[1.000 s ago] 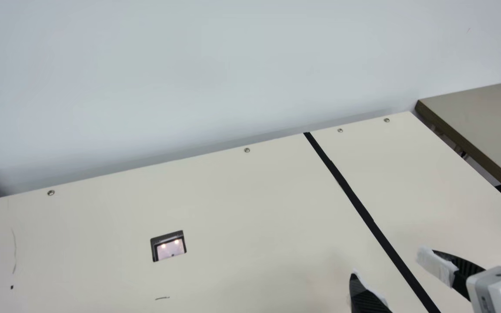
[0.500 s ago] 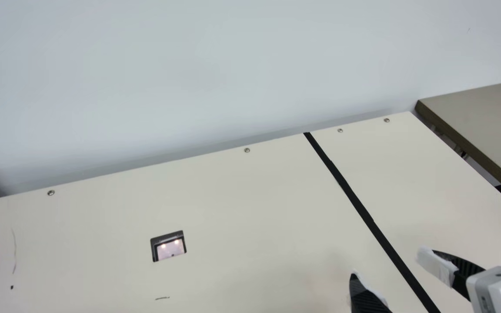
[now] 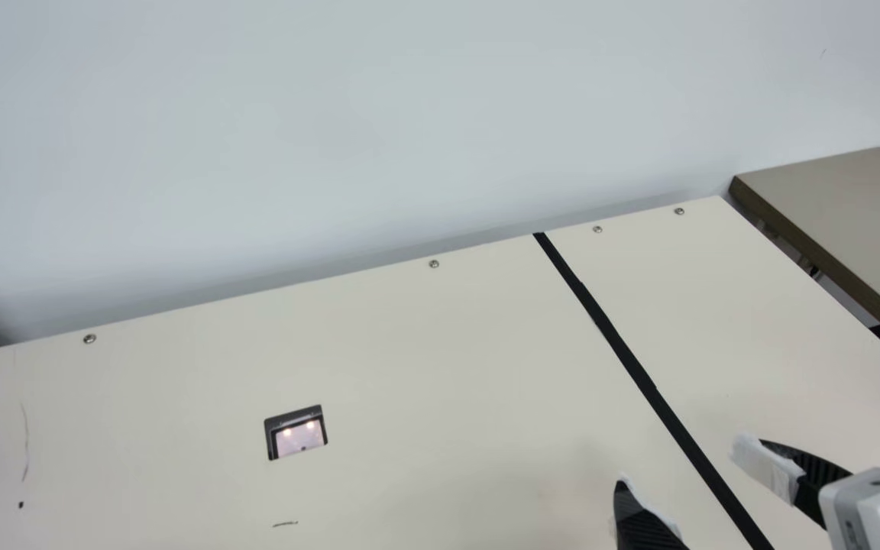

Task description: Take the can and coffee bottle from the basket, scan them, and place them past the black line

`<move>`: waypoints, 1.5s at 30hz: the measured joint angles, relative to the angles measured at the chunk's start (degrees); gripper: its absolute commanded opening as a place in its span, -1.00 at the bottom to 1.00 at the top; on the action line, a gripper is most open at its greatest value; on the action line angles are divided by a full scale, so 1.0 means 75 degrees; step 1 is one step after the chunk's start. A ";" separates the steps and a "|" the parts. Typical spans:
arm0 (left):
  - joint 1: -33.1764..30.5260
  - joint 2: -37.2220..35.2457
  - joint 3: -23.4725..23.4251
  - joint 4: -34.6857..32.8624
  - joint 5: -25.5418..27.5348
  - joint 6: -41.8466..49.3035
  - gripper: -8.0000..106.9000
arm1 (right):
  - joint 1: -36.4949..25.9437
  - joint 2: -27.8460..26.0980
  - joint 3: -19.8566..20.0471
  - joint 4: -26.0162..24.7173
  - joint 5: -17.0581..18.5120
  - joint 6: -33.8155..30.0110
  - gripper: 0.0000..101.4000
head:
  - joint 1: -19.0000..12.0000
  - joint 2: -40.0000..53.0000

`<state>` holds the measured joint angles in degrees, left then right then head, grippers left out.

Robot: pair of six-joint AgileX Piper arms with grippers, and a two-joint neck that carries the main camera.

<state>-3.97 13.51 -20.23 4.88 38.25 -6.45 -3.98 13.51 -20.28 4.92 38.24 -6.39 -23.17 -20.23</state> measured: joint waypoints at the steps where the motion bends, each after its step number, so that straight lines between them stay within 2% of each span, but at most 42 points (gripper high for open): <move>1: 0.0000 0.0000 0.0000 0.0000 0.0000 0.0000 0.71 | 0.0000 0.0000 -0.0041 0.0009 0.0000 0.0029 1.00 | 0.0000 0.0000; 8: 0.0000 0.0000 0.0000 0.0000 0.0000 0.0000 0.71 | 0.0002 0.0149 -0.0851 0.0333 -0.0104 0.0374 1.00 | 0.0000 0.0000; 14: 0.0000 0.0000 0.0000 0.0000 0.0000 0.0000 0.71 | 0.0137 0.0480 -0.2141 0.0726 0.0431 0.0852 1.00 | 0.0000 0.0000; 25: 0.0000 0.0000 0.0000 0.0000 0.0000 0.0000 0.71 | 0.0182 0.1137 -0.4589 0.1926 0.2615 0.1604 1.00 | 0.0000 0.0000; 30: 0.0000 0.0000 0.0000 0.0000 0.0000 0.0000 0.71 | 0.0018 0.1271 -0.5363 0.2568 0.3605 0.1825 1.00 | 0.0000 0.0000; 34: 0.0000 0.0000 0.0000 0.0000 0.0000 0.0000 0.71 | 0.0148 0.1382 -0.5515 0.3030 0.4216 0.2115 1.00 | 0.0039 0.0039; 37: 0.0000 0.0000 0.0000 0.0000 0.0000 0.0000 0.71 | 0.0257 0.1404 -0.5363 0.2933 0.4271 0.2401 1.00 | 0.0000 0.0000; 45: 0.0000 0.0000 0.0000 0.0000 0.0000 0.0000 0.71 | 0.0257 0.1404 -0.5371 0.2953 0.4251 0.2400 1.00 | 0.0039 0.0000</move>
<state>-3.97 13.51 -20.23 4.88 38.25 -6.45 -2.06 24.04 -60.56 27.06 70.12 11.61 -22.87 -20.23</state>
